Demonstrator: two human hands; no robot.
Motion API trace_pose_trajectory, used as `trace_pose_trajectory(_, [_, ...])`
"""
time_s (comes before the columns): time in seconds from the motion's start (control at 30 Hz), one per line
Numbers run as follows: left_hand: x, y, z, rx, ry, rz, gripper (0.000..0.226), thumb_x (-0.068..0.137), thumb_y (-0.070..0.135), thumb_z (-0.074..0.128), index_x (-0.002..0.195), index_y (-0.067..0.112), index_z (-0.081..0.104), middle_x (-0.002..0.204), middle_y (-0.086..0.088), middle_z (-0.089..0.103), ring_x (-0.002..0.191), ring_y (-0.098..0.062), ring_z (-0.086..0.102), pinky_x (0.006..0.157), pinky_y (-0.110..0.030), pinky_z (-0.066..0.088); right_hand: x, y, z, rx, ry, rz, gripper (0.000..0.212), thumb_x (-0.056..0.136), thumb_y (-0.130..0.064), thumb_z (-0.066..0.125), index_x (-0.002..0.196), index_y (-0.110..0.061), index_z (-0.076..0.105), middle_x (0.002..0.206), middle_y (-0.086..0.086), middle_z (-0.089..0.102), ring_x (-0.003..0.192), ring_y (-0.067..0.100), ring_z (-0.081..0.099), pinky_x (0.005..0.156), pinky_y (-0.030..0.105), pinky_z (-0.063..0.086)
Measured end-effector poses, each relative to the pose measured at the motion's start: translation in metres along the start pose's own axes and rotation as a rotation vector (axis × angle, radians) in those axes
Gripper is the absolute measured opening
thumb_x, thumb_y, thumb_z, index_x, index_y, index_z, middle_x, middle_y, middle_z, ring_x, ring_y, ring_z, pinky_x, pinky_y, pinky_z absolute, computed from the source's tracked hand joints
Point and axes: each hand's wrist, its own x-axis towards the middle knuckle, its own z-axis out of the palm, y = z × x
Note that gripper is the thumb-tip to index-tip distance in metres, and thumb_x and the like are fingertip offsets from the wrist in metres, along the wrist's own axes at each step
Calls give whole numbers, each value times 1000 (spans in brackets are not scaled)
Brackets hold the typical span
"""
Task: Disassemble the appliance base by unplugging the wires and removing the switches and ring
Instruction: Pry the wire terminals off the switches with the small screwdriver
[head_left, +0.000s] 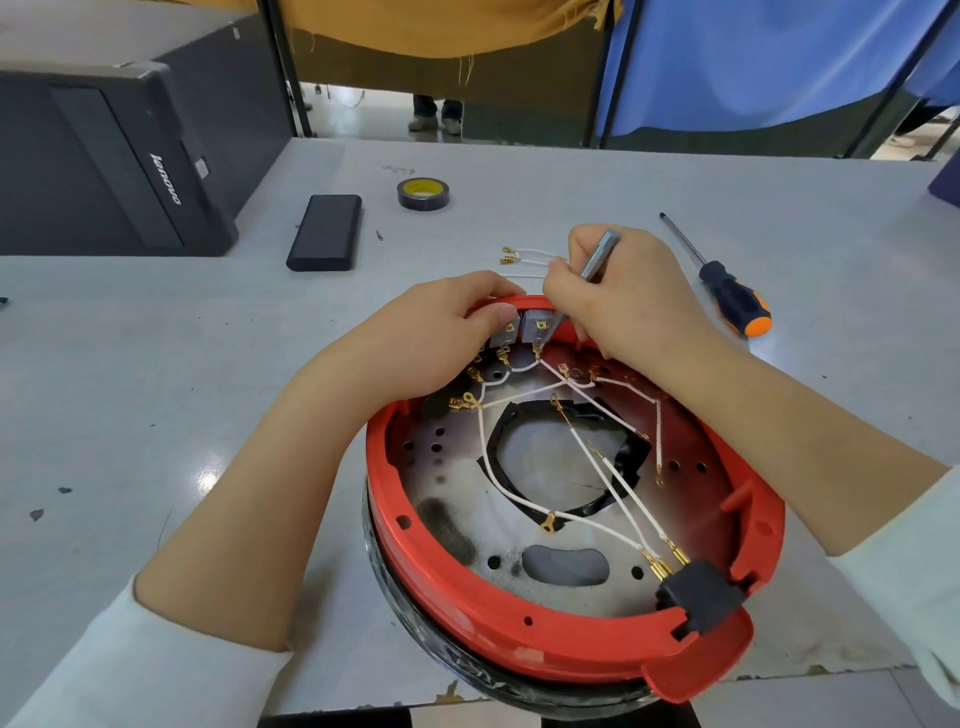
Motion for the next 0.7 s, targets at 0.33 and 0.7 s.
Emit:
trace_pose_trajectory(0.33, [-1,0,0,0,5,2,27,99,35,40,122,39,54,118,12,61,105,-8,53,83,-23,36,3,-3,0,-19,-66,2,31,82,-12,54,59,-11,34,56,19,40,46,20,32,53,47,42])
trace_pose_trajectory(0.7, [1,-2,1,19,8,22,25,99,36,40,119,41,55,105,15,61,91,-3,54,71,-12,36,-10,-1,1,-145,49,-317,44,85,-20,55,56,-26,22,46,-6,23,48,9,34,48,18,28])
